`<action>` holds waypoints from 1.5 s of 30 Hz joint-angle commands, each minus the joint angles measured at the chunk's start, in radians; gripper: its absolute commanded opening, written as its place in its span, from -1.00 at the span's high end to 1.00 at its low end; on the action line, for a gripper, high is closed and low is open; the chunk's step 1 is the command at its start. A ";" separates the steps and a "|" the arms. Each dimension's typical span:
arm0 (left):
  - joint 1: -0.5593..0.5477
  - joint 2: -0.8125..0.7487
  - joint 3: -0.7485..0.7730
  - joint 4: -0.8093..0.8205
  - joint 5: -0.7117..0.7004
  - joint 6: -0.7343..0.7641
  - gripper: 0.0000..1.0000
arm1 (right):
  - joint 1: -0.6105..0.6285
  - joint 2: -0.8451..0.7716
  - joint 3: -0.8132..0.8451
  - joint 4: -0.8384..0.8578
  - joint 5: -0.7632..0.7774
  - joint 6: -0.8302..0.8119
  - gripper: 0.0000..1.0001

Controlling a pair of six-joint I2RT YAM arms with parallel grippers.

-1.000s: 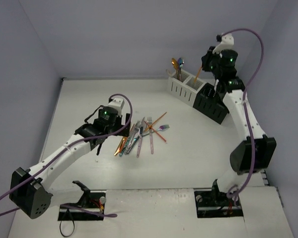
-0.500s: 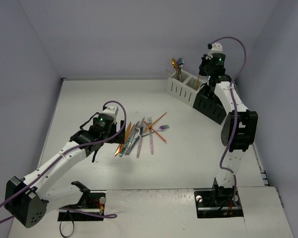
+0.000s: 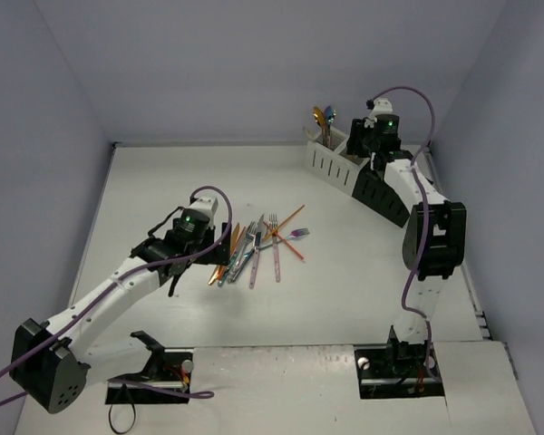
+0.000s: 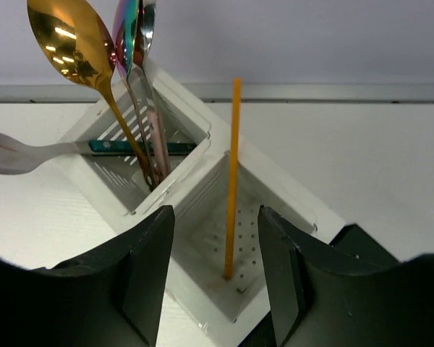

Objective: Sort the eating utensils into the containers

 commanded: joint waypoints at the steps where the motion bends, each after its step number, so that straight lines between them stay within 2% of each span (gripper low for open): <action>1: 0.008 0.049 0.053 0.000 0.017 0.013 -0.73 | -0.001 -0.216 -0.030 0.043 0.049 -0.022 -0.04; 5: 0.008 0.124 0.081 -0.020 0.030 0.031 -0.52 | 0.000 -0.360 -0.124 -0.007 0.117 -0.022 -0.15; 7: 0.008 0.173 0.088 -0.019 0.034 0.033 -0.32 | 0.000 -0.471 -0.189 -0.016 0.137 -0.008 -0.18; 8: 0.008 0.176 0.089 -0.019 0.030 0.033 -0.30 | 0.000 -0.478 -0.219 -0.017 0.144 0.004 -0.18; 13: 0.009 0.287 0.131 -0.014 0.029 0.043 0.41 | 0.009 -0.729 -0.413 -0.029 0.153 0.092 -0.20; 15: 0.011 0.330 0.145 -0.008 0.019 0.051 0.52 | 0.015 -0.810 -0.486 -0.034 0.126 0.124 -0.20; 23: 0.012 0.479 0.216 0.008 0.024 0.075 0.61 | 0.023 -1.003 -0.584 -0.123 0.046 0.145 -0.24; 30: 0.011 0.576 0.242 0.020 0.043 0.073 0.64 | 0.023 -1.080 -0.626 -0.189 0.039 0.119 -0.25; 45: -0.009 0.608 0.219 0.008 0.082 0.026 0.64 | 0.023 -1.102 -0.663 -0.226 0.043 0.106 -0.27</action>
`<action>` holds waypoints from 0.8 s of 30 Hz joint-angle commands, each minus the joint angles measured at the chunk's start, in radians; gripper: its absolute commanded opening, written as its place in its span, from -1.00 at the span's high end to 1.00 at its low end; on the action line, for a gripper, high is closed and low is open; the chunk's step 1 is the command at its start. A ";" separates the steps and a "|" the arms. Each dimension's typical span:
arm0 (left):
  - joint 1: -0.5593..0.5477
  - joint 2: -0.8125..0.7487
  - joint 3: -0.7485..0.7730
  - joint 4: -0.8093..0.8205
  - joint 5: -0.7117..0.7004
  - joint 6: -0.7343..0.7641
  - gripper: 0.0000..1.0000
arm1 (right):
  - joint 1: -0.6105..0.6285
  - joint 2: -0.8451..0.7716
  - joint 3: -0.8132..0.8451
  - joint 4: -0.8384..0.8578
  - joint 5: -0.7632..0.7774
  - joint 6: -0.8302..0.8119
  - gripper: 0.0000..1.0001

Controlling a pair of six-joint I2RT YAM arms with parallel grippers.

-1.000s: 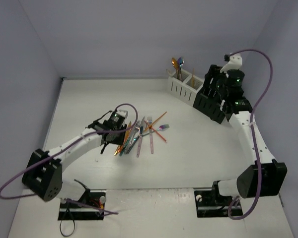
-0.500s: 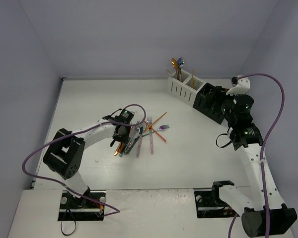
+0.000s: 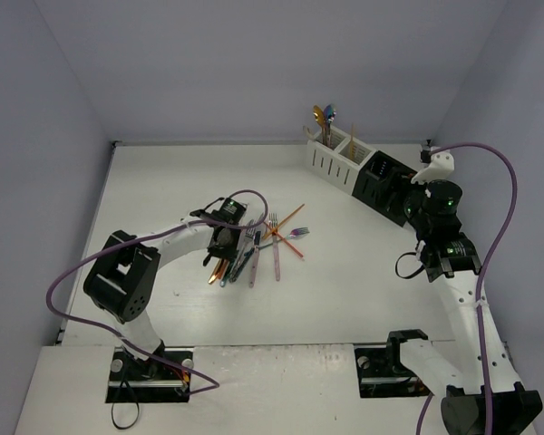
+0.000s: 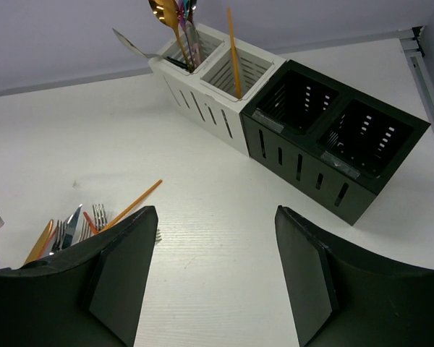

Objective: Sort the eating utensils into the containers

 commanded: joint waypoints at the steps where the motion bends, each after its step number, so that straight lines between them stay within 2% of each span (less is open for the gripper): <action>1: -0.017 0.000 0.011 -0.005 0.030 -0.039 0.64 | 0.008 0.002 0.002 0.047 -0.011 -0.009 -0.27; 7: -0.056 0.000 0.016 -0.017 0.008 -0.074 0.64 | 0.008 0.003 -0.001 0.043 -0.011 -0.008 -0.27; 17: -0.053 0.063 0.030 -0.061 -0.022 -0.133 0.67 | 0.009 -0.006 0.000 0.033 -0.020 -0.009 -0.28; 20: -0.046 0.072 0.036 -0.078 -0.032 -0.147 0.94 | 0.008 -0.007 0.005 0.031 -0.022 -0.009 -0.29; 24: -0.036 0.065 0.053 -0.100 -0.060 -0.144 1.00 | 0.008 -0.006 0.010 0.028 -0.032 -0.008 -0.29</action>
